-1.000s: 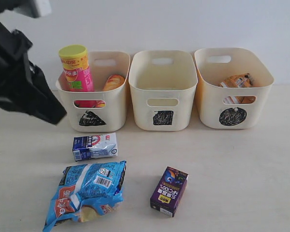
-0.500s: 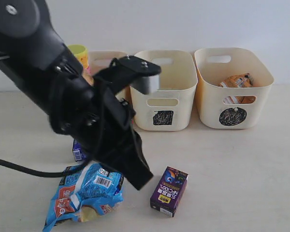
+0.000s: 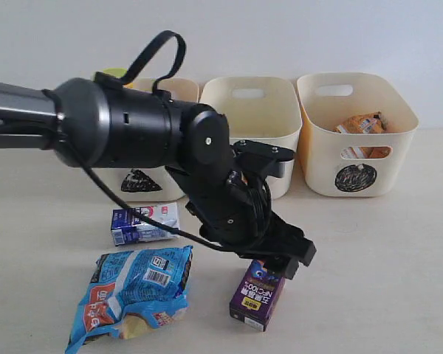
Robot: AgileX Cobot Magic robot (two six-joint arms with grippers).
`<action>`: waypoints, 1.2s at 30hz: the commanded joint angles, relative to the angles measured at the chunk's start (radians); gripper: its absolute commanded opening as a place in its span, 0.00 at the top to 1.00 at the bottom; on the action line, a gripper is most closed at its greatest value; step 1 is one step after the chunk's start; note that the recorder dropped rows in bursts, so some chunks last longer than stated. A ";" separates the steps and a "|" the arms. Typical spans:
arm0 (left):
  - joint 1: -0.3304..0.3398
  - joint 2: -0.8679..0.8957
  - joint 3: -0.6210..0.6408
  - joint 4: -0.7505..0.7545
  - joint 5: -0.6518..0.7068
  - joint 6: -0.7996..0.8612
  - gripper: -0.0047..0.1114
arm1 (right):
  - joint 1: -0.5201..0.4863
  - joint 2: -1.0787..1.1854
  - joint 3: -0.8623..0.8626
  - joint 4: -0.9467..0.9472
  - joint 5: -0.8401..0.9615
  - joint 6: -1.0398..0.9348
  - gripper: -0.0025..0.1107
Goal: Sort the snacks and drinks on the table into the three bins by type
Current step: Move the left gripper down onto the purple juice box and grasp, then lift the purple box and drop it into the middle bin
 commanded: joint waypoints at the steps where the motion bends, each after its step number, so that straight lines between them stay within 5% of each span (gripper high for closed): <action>1: -0.005 0.093 -0.100 0.131 0.069 -0.119 0.33 | -0.005 -0.002 0.004 -0.008 -0.002 -0.001 0.98; 7: -0.014 0.172 -0.136 0.118 0.118 -0.102 0.20 | -0.005 -0.002 0.004 -0.008 -0.004 -0.001 0.98; 11: -0.016 0.203 -0.136 0.120 0.151 -0.095 0.23 | -0.005 -0.002 0.004 -0.008 -0.004 -0.001 0.98; 14: -0.016 0.201 -0.143 0.122 0.169 -0.095 0.43 | -0.005 -0.002 0.004 -0.008 -0.004 -0.001 0.98; 17: -0.016 0.201 -0.219 0.122 0.245 -0.095 0.86 | -0.005 -0.002 0.004 -0.008 -0.004 -0.001 0.98; 18: -0.016 0.199 -0.245 0.122 0.271 -0.075 0.92 | -0.005 -0.002 0.004 -0.008 -0.004 -0.001 0.98; 29: -0.013 0.071 -0.421 0.284 0.302 -0.070 0.93 | -0.005 -0.002 0.004 -0.008 -0.004 -0.001 0.98; 36: 0.016 -0.014 -0.437 0.411 0.113 -0.102 0.93 | -0.005 -0.002 0.004 -0.008 -0.004 0.002 0.98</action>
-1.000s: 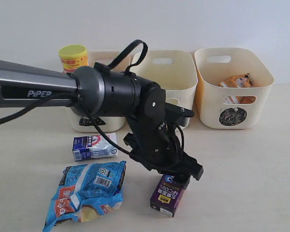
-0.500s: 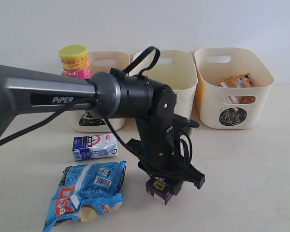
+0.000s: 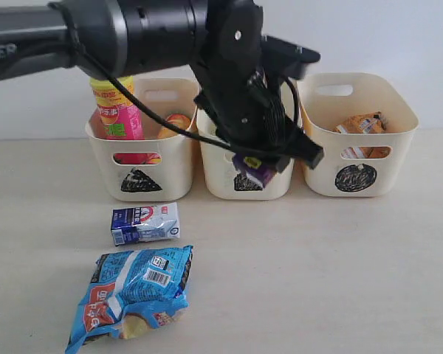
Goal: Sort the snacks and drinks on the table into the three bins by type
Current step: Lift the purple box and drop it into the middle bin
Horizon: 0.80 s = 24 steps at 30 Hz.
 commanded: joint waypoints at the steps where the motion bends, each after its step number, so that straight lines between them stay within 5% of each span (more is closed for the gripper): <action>1: 0.026 -0.047 -0.009 0.061 -0.160 -0.017 0.93 | -0.005 -0.002 0.004 -0.008 -0.004 0.002 0.98; 14: 0.143 0.071 -0.009 0.058 -0.768 -0.064 0.93 | -0.005 -0.002 0.004 -0.008 -0.004 0.002 0.98; 24: 0.189 0.227 -0.009 0.058 -0.995 -0.064 0.93 | -0.005 -0.002 0.004 -0.008 -0.004 0.002 0.98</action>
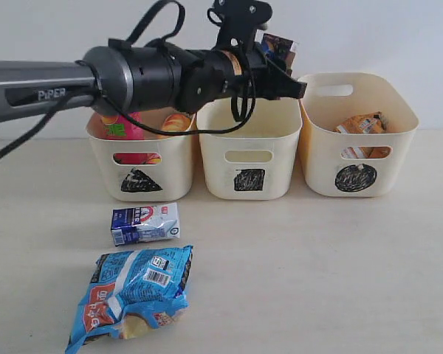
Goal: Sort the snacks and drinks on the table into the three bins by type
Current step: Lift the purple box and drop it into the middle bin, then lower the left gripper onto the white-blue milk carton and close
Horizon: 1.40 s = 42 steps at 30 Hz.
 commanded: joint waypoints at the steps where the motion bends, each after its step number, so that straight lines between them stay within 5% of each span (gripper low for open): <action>1: 0.013 0.049 -0.008 0.004 -0.081 -0.011 0.93 | -0.005 -0.002 0.004 -0.008 -0.004 0.002 0.98; 5: 0.017 0.074 -0.008 0.004 -0.083 -0.009 0.86 | -0.005 -0.002 0.004 -0.008 -0.004 0.002 0.98; 12: 0.023 0.075 -0.008 0.004 -0.079 -0.009 0.39 | -0.005 -0.002 0.004 -0.008 -0.004 0.002 0.98; 18: 0.023 0.040 -0.008 0.004 -0.037 -0.009 0.23 | -0.005 -0.002 0.004 -0.008 -0.004 0.002 0.98; 23: 0.023 -0.039 -0.008 -0.003 0.128 -0.009 0.33 | -0.005 -0.002 0.004 -0.008 -0.004 0.002 0.98; 30: 0.021 -0.139 -0.008 -0.015 0.370 -0.009 0.90 | -0.005 -0.002 0.004 -0.008 -0.004 0.002 0.98; 42: -0.067 -0.337 0.111 -0.023 0.583 0.052 0.93 | -0.005 -0.002 0.004 -0.008 -0.002 0.008 0.98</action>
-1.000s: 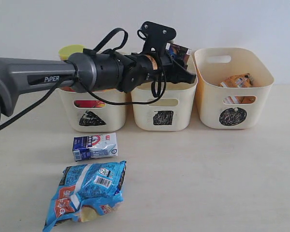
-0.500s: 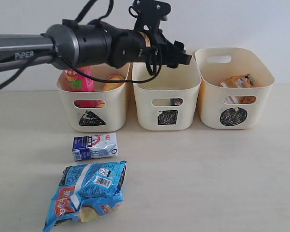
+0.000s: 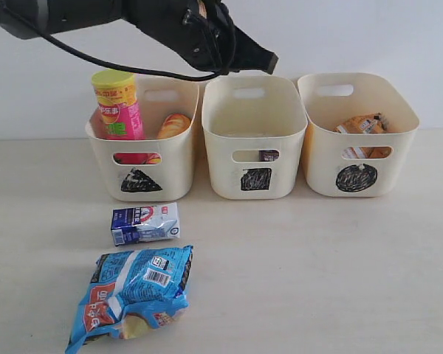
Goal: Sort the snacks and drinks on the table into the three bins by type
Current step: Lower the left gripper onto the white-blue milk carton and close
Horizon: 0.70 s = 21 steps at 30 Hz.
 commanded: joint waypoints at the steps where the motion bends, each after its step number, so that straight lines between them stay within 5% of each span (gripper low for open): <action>1: -0.063 -0.101 0.110 -0.013 0.030 0.029 0.93 | -0.005 -0.002 0.004 -0.008 -0.002 0.008 0.98; 13: -0.088 -0.378 0.433 0.020 0.103 0.042 0.93 | -0.005 -0.002 0.004 -0.008 0.002 0.008 0.98; 21: -0.086 -0.418 0.487 0.034 0.468 0.154 0.93 | -0.005 -0.002 0.004 -0.008 0.004 0.008 0.98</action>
